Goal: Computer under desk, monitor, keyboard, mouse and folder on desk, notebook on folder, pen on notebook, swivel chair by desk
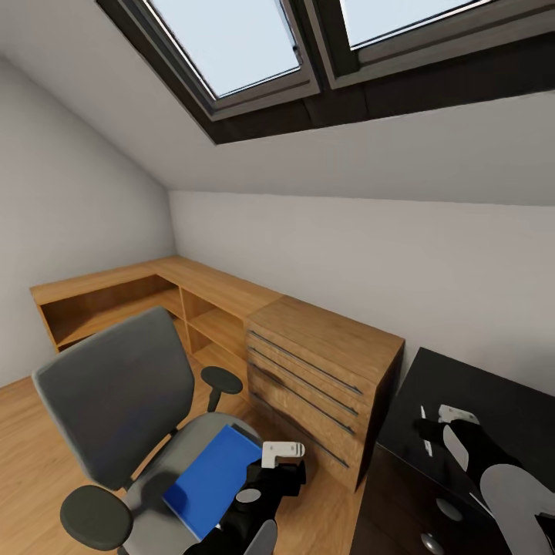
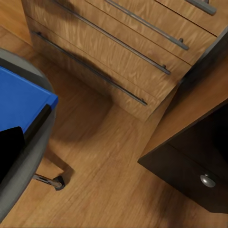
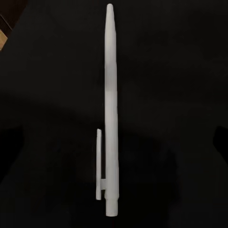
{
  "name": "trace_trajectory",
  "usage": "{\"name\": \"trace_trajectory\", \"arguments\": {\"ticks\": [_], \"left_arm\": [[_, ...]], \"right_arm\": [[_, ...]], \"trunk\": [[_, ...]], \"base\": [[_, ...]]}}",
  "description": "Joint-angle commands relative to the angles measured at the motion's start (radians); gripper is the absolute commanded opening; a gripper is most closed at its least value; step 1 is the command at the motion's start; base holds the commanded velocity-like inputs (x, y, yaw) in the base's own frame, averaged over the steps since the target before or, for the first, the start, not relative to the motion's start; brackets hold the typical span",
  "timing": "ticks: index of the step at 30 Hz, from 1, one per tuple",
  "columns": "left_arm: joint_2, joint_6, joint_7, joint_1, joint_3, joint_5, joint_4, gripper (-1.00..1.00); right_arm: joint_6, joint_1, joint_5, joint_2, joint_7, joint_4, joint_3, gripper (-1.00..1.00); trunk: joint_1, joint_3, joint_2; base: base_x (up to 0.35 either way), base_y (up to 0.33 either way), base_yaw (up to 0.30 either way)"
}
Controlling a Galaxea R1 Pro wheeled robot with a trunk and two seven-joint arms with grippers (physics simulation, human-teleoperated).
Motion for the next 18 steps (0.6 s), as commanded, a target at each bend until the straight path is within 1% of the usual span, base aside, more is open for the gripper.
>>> {"name": "trace_trajectory", "arguments": {"ticks": [1,11,14,15,16,18], "left_arm": [[0.000,0.002,0.009,-0.001,-0.002,0.008,-0.001,1.00],[0.000,0.002,0.009,-0.001,-0.002,0.010,-0.001,1.00],[0.000,0.002,0.009,-0.001,-0.001,0.010,-0.001,1.00],[0.000,0.002,0.009,-0.001,-0.001,0.010,-0.001,1.00],[0.000,0.002,0.010,-0.001,-0.001,0.010,-0.001,1.00],[0.000,0.002,0.010,-0.001,0.000,0.010,-0.001,1.00]], "right_arm": [[0.005,0.000,-0.007,0.000,-0.003,-0.002,-0.001,1.00],[0.004,0.000,-0.007,0.000,-0.002,-0.010,-0.001,1.00],[0.004,0.000,-0.009,-0.001,0.003,-0.032,-0.003,1.00],[0.004,0.000,-0.009,-0.001,0.004,-0.046,-0.004,1.00],[0.013,0.001,-0.014,-0.001,0.006,-0.136,-0.006,1.00],[0.018,0.004,-0.015,-0.001,0.006,-0.175,-0.006,1.00]], "trunk": [[0.000,-0.001,-0.001],[0.000,-0.001,-0.001],[0.000,-0.001,-0.001],[0.000,-0.001,-0.001],[0.000,-0.001,-0.001],[0.000,-0.001,-0.001]], "base": [[0.000,0.000,0.000],[0.000,0.000,0.000],[0.000,0.000,0.000],[0.000,0.000,0.000],[0.000,0.000,0.000],[0.000,0.000,0.000]]}}
